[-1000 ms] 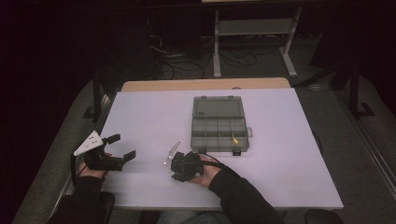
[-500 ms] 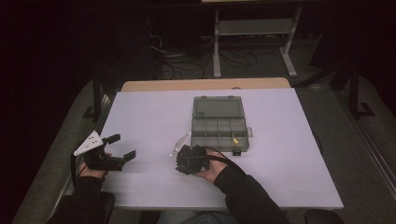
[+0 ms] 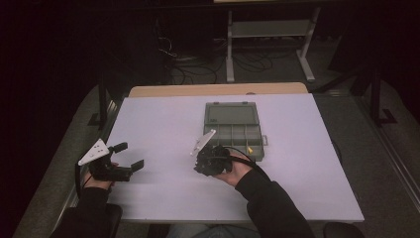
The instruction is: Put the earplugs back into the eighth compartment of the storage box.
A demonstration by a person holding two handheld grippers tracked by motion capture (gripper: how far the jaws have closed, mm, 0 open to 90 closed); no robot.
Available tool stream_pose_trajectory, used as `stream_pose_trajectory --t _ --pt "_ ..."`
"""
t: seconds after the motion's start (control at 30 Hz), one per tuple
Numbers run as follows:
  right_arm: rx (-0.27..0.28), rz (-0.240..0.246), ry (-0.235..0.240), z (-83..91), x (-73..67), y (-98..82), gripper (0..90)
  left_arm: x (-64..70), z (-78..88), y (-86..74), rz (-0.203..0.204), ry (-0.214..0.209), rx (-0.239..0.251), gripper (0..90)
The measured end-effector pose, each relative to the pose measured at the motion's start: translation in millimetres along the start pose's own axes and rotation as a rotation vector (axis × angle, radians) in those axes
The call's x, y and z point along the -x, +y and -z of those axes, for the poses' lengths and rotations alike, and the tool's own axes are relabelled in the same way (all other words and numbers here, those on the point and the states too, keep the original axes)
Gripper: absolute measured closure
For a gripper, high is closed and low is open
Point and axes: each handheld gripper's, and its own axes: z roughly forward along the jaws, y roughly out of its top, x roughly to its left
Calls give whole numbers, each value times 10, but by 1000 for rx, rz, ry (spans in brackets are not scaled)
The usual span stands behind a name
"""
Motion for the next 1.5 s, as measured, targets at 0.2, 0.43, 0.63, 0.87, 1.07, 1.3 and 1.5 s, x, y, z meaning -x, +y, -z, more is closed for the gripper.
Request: stream_pose_trajectory --t 0.2,0.43,0.63,0.87,1.07,1.3,1.5 --pt "16 -23 -25 150 96 -34 792 0 0 0 0 0 0 0" --pt "20 -49 -62 323 205 -87 793 1 0 0 2 1 0 0" --pt "23 -70 -85 415 289 -151 794 2 1 0 2 2 0 0" --pt "22 -95 -114 534 406 -228 793 -1 0 0 1 1 1 0" --pt "26 -124 -138 634 488 -302 793 1 0 0 2 2 1 0" --pt "27 -162 -161 735 599 -427 793 1 -2 -1 3 2 0 0" --pt "31 -202 -182 806 692 -537 793 2 -2 0 4 2 1 0"
